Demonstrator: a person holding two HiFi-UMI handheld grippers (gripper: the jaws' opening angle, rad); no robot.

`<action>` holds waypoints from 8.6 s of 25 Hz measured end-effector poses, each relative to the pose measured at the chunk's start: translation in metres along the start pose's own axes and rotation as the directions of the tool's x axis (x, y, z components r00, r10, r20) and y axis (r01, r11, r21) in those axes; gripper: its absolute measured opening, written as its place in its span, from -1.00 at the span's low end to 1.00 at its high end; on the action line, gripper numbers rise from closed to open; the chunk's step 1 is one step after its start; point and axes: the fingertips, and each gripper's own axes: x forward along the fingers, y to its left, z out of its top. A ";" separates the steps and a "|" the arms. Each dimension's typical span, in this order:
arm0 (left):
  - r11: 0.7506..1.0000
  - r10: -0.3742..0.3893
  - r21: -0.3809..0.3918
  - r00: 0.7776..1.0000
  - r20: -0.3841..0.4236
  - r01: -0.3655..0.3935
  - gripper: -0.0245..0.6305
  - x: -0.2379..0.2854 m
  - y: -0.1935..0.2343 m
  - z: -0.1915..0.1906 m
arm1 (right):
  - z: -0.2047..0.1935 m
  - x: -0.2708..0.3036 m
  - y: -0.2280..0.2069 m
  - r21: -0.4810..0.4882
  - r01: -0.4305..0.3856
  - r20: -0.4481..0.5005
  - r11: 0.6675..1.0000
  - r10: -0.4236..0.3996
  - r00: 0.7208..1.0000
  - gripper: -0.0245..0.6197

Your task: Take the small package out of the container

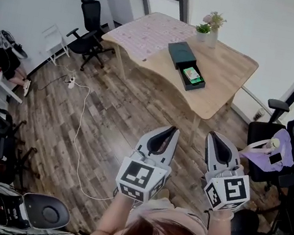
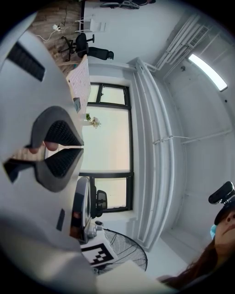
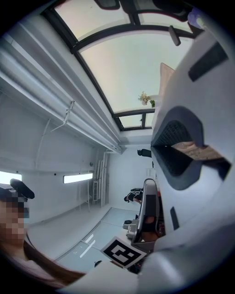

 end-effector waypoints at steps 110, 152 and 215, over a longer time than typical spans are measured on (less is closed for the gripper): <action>0.985 -0.174 -0.037 0.968 -0.182 0.170 -0.86 0.448 0.365 -0.012 | -0.240 0.520 -0.237 -0.077 0.007 -0.625 0.997 -0.054 0.779 -0.33; 0.979 -0.193 -0.118 0.952 -0.240 0.168 -0.86 0.467 0.418 -0.042 | -0.354 0.553 -0.261 -0.081 0.015 -0.886 0.997 -0.079 0.456 0.10; 0.993 -0.104 -0.078 0.974 -0.203 0.090 -0.86 0.430 0.375 -0.026 | -0.277 0.526 -0.241 -0.013 0.002 -0.765 1.000 -0.011 0.644 0.11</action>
